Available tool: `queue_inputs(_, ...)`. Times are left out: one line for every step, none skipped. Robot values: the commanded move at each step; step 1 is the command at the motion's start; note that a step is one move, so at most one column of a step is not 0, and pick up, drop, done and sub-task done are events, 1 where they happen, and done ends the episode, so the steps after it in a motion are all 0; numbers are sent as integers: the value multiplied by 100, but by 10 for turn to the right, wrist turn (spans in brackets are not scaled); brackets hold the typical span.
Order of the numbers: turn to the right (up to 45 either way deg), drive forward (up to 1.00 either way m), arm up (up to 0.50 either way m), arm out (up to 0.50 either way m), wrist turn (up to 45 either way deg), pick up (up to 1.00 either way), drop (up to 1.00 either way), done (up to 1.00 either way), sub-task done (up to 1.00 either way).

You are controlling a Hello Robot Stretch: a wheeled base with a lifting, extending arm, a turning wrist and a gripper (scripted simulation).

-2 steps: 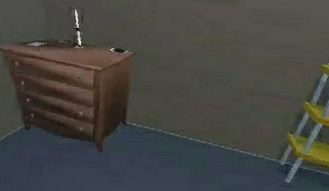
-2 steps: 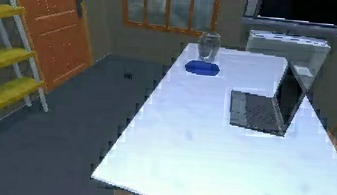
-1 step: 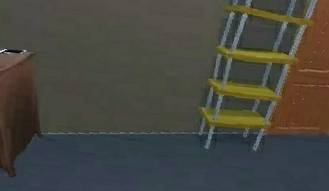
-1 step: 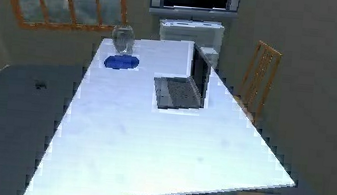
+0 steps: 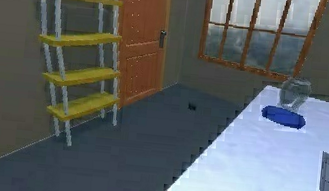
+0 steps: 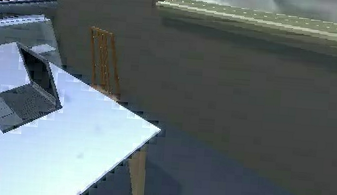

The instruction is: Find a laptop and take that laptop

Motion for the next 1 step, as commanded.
queue_inputs(90, 0, 0, 0, 0, 0, 0, 0, 0)
